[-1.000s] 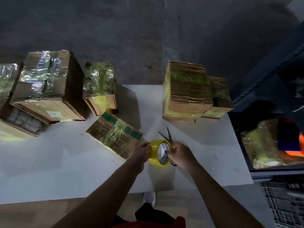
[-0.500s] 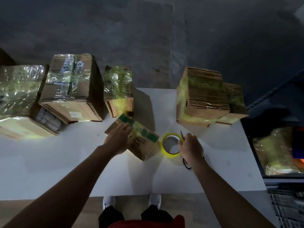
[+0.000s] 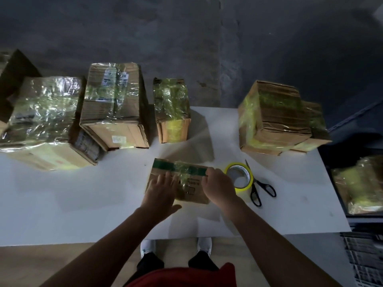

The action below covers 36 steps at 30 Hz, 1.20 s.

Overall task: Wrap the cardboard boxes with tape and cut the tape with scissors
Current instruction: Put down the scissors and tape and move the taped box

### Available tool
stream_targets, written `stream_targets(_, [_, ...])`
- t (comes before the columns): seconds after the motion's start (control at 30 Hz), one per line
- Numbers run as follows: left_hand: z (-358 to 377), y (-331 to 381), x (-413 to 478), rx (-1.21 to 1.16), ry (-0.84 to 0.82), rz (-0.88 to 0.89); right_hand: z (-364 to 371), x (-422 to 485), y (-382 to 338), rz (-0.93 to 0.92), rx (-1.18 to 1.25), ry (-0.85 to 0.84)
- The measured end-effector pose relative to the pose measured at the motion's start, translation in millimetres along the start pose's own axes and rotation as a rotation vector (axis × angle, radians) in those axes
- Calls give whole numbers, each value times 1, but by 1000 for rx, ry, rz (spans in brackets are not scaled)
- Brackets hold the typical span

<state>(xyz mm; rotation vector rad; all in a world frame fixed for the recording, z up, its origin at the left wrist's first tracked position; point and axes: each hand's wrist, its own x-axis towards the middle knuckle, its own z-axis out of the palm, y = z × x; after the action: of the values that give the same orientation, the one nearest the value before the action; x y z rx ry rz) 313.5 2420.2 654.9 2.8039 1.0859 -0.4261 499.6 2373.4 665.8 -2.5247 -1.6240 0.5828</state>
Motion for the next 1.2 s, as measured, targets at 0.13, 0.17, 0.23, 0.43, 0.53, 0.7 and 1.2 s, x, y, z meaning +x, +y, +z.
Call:
stream_targets(0.13, [-2,0,-1,8,-23,28,0,4,0,-17,92,-11])
stream_targets(0.17, [-1,0,-3,-9,-6,22,0,6,-2,-40,110,-11])
stream_targets(0.23, [2,1,-7,-75,75,-7,-1,10,-8,-100,130,-29])
stream_targets(0.43, [9,8,3,-192,150,8,6,11,-16,-144,113,-57])
stream_targets(0.53, [16,1,7,-156,192,132,7,8,-16,-133,79,-89])
stream_targets(0.7, [25,0,6,-28,264,203,14,2,-17,-141,7,-116])
stream_targets(1.2, [3,-47,36,-485,-130,-221,15,-6,2,-70,313,-354])
